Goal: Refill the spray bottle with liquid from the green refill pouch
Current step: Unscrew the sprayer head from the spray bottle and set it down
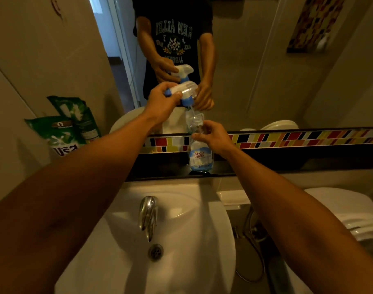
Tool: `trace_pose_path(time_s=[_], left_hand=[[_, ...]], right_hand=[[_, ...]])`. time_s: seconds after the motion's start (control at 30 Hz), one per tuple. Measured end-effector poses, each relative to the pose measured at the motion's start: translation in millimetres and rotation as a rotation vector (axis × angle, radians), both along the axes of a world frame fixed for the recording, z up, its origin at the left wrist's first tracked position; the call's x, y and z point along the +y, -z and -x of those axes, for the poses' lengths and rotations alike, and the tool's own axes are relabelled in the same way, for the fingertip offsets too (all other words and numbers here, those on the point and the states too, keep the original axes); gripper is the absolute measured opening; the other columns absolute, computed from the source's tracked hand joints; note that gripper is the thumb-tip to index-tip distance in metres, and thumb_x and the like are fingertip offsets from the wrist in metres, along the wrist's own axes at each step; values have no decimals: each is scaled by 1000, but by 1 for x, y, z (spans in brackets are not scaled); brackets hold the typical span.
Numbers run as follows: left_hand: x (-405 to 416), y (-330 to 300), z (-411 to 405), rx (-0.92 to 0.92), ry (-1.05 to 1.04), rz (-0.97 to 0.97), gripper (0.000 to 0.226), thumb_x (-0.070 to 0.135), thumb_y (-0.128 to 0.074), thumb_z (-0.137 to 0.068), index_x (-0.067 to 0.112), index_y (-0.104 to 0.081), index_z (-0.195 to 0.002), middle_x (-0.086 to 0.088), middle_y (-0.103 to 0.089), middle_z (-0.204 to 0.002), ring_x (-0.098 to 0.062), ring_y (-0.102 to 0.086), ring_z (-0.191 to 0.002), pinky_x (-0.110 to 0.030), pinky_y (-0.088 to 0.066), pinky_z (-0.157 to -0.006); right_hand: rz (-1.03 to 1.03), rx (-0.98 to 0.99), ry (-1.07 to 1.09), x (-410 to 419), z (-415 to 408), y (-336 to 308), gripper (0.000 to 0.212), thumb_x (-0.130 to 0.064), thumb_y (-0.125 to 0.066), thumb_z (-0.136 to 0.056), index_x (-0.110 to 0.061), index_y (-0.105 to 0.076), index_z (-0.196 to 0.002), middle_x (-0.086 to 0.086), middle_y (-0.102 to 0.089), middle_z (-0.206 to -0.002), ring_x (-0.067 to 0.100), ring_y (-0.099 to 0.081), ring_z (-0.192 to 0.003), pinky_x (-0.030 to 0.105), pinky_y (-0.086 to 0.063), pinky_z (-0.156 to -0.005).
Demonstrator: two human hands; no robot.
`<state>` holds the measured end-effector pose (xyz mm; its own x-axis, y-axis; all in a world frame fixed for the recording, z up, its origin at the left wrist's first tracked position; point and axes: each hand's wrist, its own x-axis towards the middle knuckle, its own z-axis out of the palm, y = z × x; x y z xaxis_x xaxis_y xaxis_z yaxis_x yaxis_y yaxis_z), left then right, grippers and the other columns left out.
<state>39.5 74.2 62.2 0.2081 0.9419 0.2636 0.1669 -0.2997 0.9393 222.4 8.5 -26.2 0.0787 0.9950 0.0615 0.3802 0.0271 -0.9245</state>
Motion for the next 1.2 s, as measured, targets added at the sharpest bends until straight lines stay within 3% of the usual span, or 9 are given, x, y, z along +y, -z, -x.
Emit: trace_pose_path(time_s=[0.17, 0.33, 0.53, 0.67, 0.93, 1.2], left_hand=[[9, -30, 27, -38, 21, 3, 20, 14, -61, -95, 15, -63, -115, -8, -65, -104, -15, -66, -87, -28, -55, -69], [12, -52, 49, -79, 36, 18, 14, 19, -61, -95, 24, -65, -106, -9, -66, -104, -21, -65, -92, -37, -58, -82], [11, -62, 67, -34, -43, -72, 17, 21, -60, -96, 19, -66, -112, 1, -62, -93, -6, -58, -79, -15, -51, -65], [12, -56, 79, -60, -56, -55, 21, 18, -59, -97, 17, -66, -117, 3, -62, -94, -9, -57, -84, -23, -51, -75], [15, -38, 105, -164, -117, 62, 29, 20, -57, -99, 11, -64, -126, 1, -65, -97, -6, -58, -80, -18, -46, -61], [8, -9, 121, -299, -190, 235, 18, 17, -55, -100, 9, -67, -111, -1, -58, -75, -6, -49, -60, -19, -43, -56]], right_hand=[[-2, -35, 2, -8, 6, -5, 34, -14, -75, -93, -16, -64, -125, -4, -71, -107, 4, -66, -95, 20, -51, -78], [-9, -80, 48, -17, 4, -6, 36, -17, -77, -91, -10, -65, -124, 10, -71, -116, 23, -68, -105, 36, -57, -88], [-1, -69, 109, -24, -2, -13, 36, -15, -76, -92, -16, -64, -125, -4, -70, -109, 13, -67, -100, 39, -55, -92], [-28, -82, 154, -26, -6, -18, 38, -13, -79, -90, -14, -65, -125, 0, -72, -112, 16, -69, -102, 41, -57, -94], [-52, -63, 225, -27, -10, -23, 39, -10, -79, -88, -9, -66, -125, 7, -73, -119, 22, -69, -109, 48, -56, -100], [-55, 6, 240, -25, -10, -22, 37, -11, -79, -89, -12, -67, -123, -2, -73, -110, 13, -70, -101, 48, -58, -99]])
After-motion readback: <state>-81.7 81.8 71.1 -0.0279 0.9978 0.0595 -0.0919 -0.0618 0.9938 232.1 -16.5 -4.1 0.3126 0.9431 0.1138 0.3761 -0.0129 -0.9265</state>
